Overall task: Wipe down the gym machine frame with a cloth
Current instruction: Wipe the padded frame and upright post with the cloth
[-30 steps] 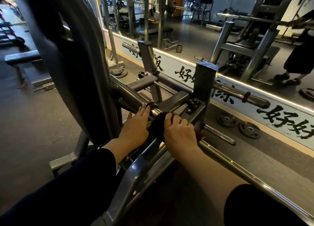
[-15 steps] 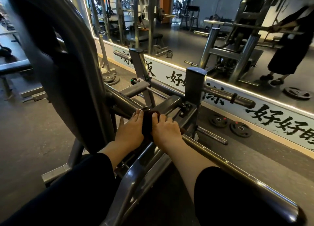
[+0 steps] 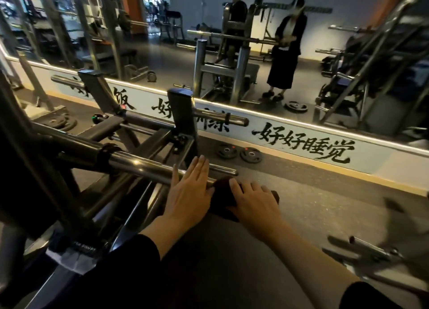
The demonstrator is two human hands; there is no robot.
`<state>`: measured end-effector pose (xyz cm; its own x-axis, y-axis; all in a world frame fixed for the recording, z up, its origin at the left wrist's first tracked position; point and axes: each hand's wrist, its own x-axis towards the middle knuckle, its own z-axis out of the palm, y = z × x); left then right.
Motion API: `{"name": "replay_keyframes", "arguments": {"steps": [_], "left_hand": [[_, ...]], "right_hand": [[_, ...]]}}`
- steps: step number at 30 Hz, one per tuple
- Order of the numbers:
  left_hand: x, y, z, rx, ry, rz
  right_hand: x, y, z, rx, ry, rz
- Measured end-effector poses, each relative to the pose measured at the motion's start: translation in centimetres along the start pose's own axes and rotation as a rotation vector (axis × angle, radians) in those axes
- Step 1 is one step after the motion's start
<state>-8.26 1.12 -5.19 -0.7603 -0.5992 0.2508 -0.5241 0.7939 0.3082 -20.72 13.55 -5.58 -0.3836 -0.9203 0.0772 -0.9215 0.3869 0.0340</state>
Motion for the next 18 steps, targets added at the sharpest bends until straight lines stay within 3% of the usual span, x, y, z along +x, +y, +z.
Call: {"name": "replay_keyframes", "arguments": {"steps": [5, 8, 14, 18], "left_hand": [[-1.1, 0.1, 0.7, 0.089, -0.099, 0.003], [-0.8, 0.1, 0.3, 0.09, -0.115, 0.009], [-0.3, 0.0, -0.1, 0.053, -0.158, 0.031], [-1.5, -0.7, 0.2, -0.137, -0.083, -0.004]], "right_hand": [[-3.5, 2.8, 0.8, 0.061, 0.032, 0.123], [-3.1, 2.6, 1.1, 0.033, 0.058, 0.103], [0.8, 3.3, -1.0, 0.241, -0.148, 0.136], [-1.1, 1.1, 1.0, 0.013, 0.08, 0.079]]}}
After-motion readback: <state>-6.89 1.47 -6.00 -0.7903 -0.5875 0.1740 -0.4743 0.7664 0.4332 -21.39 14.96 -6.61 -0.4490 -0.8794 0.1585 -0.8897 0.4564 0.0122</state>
